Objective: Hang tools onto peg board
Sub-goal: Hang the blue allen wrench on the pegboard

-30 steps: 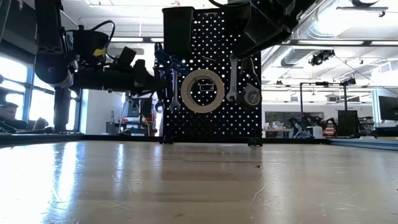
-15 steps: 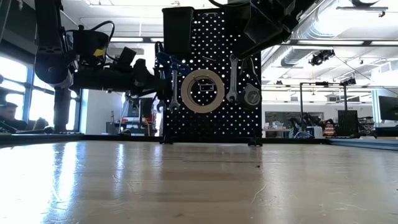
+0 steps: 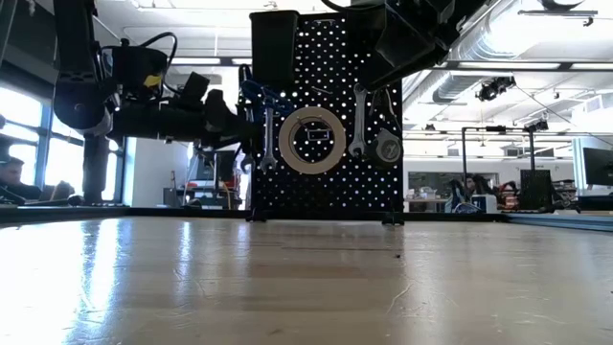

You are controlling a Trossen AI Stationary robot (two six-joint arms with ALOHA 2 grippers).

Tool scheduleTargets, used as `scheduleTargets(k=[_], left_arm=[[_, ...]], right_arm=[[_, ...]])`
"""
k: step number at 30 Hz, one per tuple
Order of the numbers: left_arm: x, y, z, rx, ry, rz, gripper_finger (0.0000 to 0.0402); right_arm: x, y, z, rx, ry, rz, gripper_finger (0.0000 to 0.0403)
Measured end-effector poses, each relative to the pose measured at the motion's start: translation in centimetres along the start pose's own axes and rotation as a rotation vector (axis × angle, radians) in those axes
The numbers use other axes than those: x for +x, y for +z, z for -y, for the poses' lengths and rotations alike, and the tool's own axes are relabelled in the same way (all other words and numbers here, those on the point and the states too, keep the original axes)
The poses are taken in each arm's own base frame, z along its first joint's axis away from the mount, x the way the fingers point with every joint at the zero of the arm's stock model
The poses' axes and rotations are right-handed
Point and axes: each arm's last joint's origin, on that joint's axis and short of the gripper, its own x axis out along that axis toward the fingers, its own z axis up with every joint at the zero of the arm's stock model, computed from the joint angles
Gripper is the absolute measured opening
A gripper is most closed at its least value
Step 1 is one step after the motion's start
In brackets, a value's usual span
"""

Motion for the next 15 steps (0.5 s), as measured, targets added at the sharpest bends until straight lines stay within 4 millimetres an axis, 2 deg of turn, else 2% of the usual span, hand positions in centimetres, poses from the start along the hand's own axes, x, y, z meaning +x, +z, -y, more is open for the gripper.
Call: scheduleTargets(k=[10, 15], left_arm=[[0.00, -0.05, 0.10, -0.008, -0.037, -0.007, 0.0172], [-0.01, -0.21, 0.08, -0.007, -0.035, -0.023, 0.0202]], right_arm=[[0.00, 0.00, 0.00, 0.002, 0.000, 0.000, 0.0146], [0.00, 0.00, 0.00, 0.002, 0.000, 0.000, 0.0146]])
